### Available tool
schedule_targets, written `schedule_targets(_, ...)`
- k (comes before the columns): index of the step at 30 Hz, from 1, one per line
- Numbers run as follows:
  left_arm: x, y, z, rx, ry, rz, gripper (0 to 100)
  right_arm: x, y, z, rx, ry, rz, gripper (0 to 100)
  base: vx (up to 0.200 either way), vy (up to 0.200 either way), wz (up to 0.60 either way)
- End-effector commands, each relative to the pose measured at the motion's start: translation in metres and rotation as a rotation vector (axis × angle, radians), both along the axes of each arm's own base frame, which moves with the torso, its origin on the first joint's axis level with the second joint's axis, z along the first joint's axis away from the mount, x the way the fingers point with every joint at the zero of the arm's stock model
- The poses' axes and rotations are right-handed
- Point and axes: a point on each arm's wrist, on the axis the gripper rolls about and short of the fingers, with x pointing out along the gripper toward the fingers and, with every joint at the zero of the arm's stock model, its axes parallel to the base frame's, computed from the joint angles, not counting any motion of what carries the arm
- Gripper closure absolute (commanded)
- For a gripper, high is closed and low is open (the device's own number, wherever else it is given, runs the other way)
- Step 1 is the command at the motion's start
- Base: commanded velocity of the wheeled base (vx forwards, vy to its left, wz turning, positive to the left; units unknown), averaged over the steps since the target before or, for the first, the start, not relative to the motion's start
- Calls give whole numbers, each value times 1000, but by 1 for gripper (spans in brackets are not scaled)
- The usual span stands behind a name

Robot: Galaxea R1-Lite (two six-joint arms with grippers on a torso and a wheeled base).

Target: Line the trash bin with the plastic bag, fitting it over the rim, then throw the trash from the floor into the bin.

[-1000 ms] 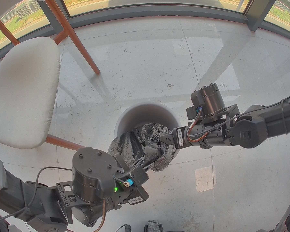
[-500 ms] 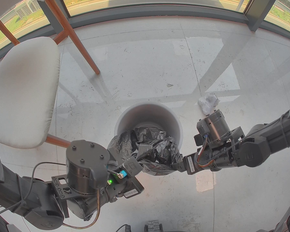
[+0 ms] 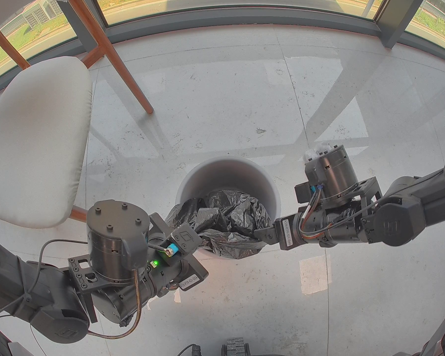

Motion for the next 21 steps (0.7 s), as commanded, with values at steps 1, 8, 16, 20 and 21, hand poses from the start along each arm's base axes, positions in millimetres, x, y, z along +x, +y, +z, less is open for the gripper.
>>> schedule_targets(1, 1, 0, 3, -21, -2, 10, 100, -6, 10, -6, 0, 18, 26, 0, 0, 0, 0)
schedule_targets(8, -2, 0, 1, -14, 4, -4, 100, 9, 26, 2, 48, -6, 8, 0, 0, 0, 0)
schedule_targets(16, -5, -3, 0, -13, 7, -17, 100, 10, 28, -21, 3, 47, -4, 0, 0, 0, 0)
schedule_targets(20, -5, -3, 2, -19, 5, -16, 100, 6, 26, -29, -13, 65, -1, 0, 0, 0, 0)
schedule_targets(21, -5, -3, 2, -19, 5, -16, 100, 6, 26, -30, -14, 66, -1, 0, 0, 0, 0)
